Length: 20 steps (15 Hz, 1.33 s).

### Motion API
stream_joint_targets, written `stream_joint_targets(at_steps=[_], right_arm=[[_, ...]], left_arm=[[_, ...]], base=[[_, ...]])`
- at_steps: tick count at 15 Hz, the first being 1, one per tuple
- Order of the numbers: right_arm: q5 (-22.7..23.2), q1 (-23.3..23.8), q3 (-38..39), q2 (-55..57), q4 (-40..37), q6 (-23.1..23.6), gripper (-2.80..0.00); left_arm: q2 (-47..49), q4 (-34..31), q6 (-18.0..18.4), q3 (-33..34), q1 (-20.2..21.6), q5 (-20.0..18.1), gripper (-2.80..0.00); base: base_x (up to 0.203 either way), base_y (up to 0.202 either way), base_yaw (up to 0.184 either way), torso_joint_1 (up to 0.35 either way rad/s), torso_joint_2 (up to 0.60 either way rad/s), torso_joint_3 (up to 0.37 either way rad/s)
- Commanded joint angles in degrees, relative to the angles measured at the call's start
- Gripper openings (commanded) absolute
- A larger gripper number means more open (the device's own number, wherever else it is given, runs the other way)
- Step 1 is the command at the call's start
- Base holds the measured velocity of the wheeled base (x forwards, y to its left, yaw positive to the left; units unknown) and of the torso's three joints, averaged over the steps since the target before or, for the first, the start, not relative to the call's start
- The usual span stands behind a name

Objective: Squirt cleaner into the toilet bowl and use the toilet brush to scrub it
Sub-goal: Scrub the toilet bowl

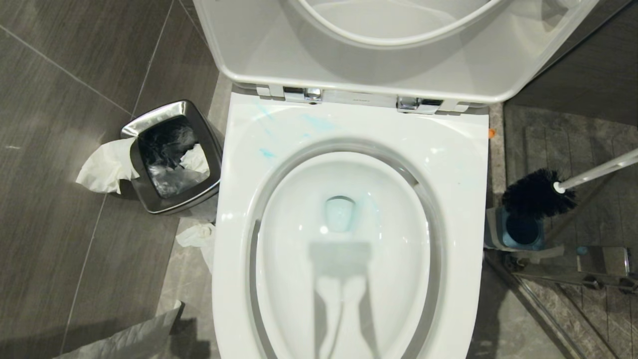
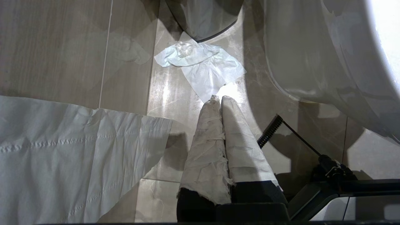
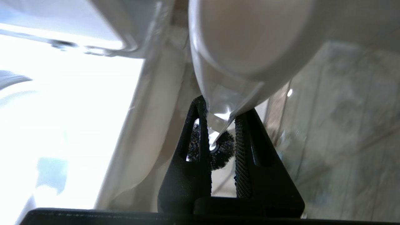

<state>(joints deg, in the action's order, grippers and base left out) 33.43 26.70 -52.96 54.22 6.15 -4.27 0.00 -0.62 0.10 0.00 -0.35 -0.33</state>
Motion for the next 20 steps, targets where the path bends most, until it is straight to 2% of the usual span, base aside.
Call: stream_joint_targets(at_steps=[1, 6, 12, 14, 16, 20], right_arm=[[0.68, -0.21, -6.91, -2.5, -11.01, 0.1, -2.8], [0.52, -0.25, -20.62, -2.2, -29.63, 0.17, -2.8], [0.24, -0.23, -27.55, -1.33, -35.85, 0.22, -2.8], [0.35, -0.24, -32.24, 0.18, -37.9, 0.22, -2.8], [0.54, -0.25, -37.84, 1.98, -43.14, 0.04, -2.8], [0.59, -0.25, -38.94, 1.53, -45.72, -0.04, -2.8]], left_arm=[[0.02, 0.01, -0.01, 0.0, -0.09, -0.03, -2.8], [0.03, 0.01, -0.01, 0.0, -0.03, -0.03, -2.8], [0.0, 0.01, -0.1, 0.0, 0.0, -0.02, -2.8], [0.0, 0.01, -0.07, 0.0, 0.0, 0.03, -2.8], [0.09, 0.01, -0.08, 0.0, 0.0, 0.0, -2.8], [0.07, 0.01, -0.19, 0.0, -0.06, 0.06, -2.8]], base=[[0.0, 0.0, 0.0, 0.0, 0.0, 0.0], [0.0, 0.0, 0.0, 0.0, 0.0, 0.0], [0.0, 0.0, 0.0, 0.0, 0.0, 0.0], [0.0, 0.0, 0.0, 0.0, 0.0, 0.0], [0.0, 0.0, 0.0, 0.0, 0.0, 0.0], [0.0, 0.0, 0.0, 0.002, 0.0, 0.044]])
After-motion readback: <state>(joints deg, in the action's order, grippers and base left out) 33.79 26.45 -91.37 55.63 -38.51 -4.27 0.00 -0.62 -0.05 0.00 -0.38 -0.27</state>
